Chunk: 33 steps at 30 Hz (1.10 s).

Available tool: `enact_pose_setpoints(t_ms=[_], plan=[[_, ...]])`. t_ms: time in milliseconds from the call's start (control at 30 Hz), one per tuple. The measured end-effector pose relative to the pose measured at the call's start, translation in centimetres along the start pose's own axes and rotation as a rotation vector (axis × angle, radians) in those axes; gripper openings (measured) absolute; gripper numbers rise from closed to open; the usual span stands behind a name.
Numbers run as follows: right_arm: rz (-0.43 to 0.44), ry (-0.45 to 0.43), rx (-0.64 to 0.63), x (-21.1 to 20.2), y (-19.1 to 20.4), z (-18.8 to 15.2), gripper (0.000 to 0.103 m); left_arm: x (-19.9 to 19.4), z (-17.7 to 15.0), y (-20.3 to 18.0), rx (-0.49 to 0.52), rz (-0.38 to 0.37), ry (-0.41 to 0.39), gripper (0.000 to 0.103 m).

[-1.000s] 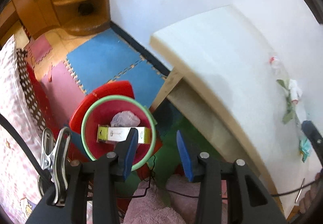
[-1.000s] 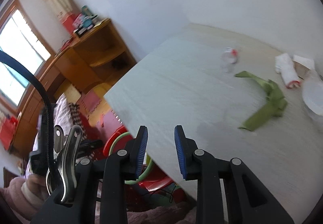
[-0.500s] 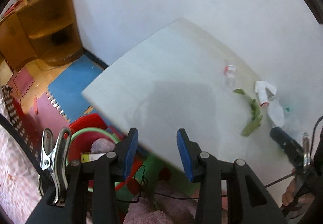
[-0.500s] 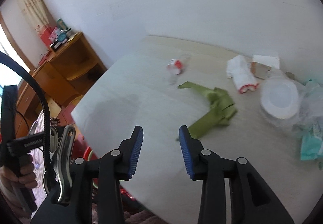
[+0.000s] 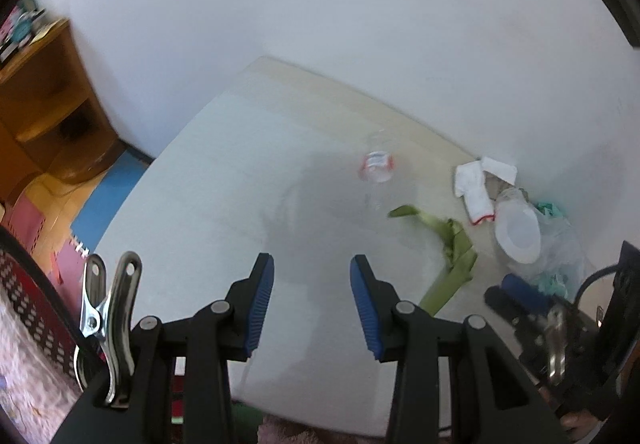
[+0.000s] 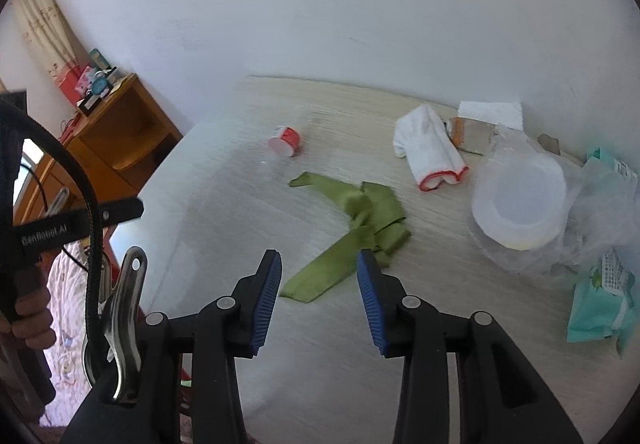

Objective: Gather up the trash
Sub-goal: 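Move both tools back to the table, left tool toward the clear bottle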

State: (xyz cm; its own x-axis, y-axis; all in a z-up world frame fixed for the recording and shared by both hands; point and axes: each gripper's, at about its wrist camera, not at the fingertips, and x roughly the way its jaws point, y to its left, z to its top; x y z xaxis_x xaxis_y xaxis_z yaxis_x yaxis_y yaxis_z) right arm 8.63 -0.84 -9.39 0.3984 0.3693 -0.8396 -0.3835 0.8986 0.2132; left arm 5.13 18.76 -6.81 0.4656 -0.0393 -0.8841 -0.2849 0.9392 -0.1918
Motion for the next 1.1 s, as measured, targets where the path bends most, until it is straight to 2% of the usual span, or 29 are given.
enact_pose_setpoints(t_ms=[233, 567, 800, 1100], plan=[[-0.012, 0.027, 0.012, 1.3, -1.6, 0.5, 0.041, 2.7, 2.8, -3.0, 0.049, -0.019, 0.007, 0.046], [-0.022, 0.058, 0.007, 3.0, -2.7, 1.1, 0.042, 8.5, 5.9, -6.0, 0.081, -0.005, 0.045, 0.046], [-0.012, 0.077, 0.002, 4.1, -3.2, 1.4, 0.042, 11.3, 7.4, -6.6, 0.102, 0.023, 0.066, 0.046], [-0.01, 0.103, -0.01, 5.4, -3.5, 1.9, 0.042, 14.3, 7.5, -7.1, 0.097, 0.039, 0.11, 0.046]])
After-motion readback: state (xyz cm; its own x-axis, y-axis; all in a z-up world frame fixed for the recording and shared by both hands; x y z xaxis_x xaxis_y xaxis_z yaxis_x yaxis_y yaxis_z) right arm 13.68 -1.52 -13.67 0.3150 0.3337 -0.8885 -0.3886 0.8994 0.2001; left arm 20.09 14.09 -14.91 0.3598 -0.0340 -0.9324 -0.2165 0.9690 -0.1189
